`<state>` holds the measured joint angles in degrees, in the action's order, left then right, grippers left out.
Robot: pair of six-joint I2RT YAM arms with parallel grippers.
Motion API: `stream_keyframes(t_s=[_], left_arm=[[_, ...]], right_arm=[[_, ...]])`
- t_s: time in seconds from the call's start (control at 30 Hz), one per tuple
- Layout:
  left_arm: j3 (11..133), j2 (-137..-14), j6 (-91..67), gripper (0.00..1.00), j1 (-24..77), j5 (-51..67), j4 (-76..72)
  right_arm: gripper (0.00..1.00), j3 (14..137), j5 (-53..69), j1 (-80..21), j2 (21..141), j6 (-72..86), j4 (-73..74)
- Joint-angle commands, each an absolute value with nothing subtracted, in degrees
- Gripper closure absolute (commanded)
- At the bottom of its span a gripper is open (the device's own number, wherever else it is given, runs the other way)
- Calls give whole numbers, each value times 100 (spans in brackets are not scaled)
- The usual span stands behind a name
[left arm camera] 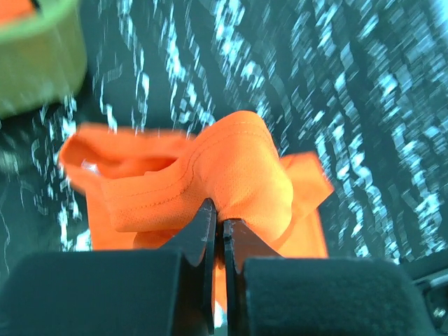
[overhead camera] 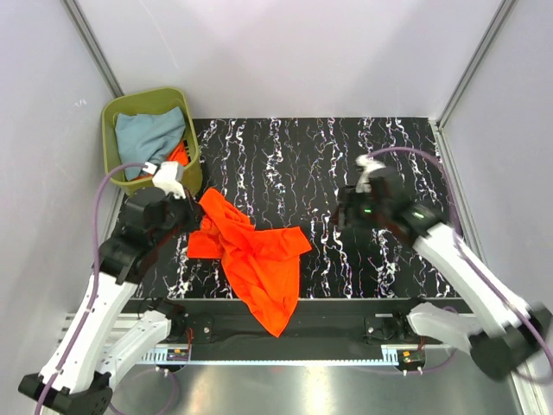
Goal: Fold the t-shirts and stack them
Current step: Flatten the tshirt out
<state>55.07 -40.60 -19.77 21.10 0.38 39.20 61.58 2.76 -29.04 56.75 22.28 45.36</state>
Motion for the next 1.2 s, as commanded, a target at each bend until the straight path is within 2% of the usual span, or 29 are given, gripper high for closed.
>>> stream_keyframes(t_s=[0.0, 0.27, 0.37, 0.5, 0.57, 0.7, 0.73, 0.77, 0.8, 0.83, 0.87, 0.93, 0.97, 1.07, 1.17], left_arm=[[5554, -4332, -2030, 100, 2109, 97, 3937], [6091, -4650, -1881, 100, 2101, 70, 4148], [6108, -4571, -1863, 100, 2100, 18, 4227], [6117, -4456, -1855, 100, 2101, 18, 4368], [6143, -4412, -1863, 100, 2101, 18, 4447], [6266, -4316, -1811, 100, 2092, 17, 4579], [6328, -4307, -1776, 100, 2100, 18, 4605], [6363, -4289, -1767, 100, 2092, 18, 4666], [6389, -4280, -1749, 100, 2092, 18, 4684], [6442, -4289, -1723, 100, 2100, -130, 4711], [6468, -4272, -1705, 100, 2092, -158, 4737], [6565, -4254, -1635, 100, 2092, -211, 4764], [6609, -4254, -1609, 100, 2100, -220, 4798], [6767, -4228, -1503, 100, 2100, -237, 4851], [6978, -4140, -1407, 100, 2101, -36, 4851]], right_arm=[[31, 5906, 1387, -3216, 6642, 1935, 3150], [17, 6195, 1592, -4516, 8779, 898, 1522], [16, 6389, 1354, -4947, 9280, 694, 1179], [16, 6311, 1746, -5124, 9536, 563, -153], [16, 6406, 1898, -5185, 9755, 387, -351], [30, 6627, 2161, -5203, 10124, 334, -404], [42, 6653, 2301, -5203, 10160, 369, -422], [50, 6671, 2425, -5221, 10169, 421, -474], [63, 6671, 2400, -5238, 10160, 518, -475], [89, 6593, 2312, -5230, 10047, 588, -457], [100, 6513, 1876, -5229, 9915, 641, -335], [100, 6347, 1146, -5229, 9277, 799, -37], [100, 6233, 386, -5238, 9020, 817, 600], [100, 6371, -638, -5247, 7904, 984, 2023], [100, 6547, -974, -5317, 6814, 1133, 2975]])
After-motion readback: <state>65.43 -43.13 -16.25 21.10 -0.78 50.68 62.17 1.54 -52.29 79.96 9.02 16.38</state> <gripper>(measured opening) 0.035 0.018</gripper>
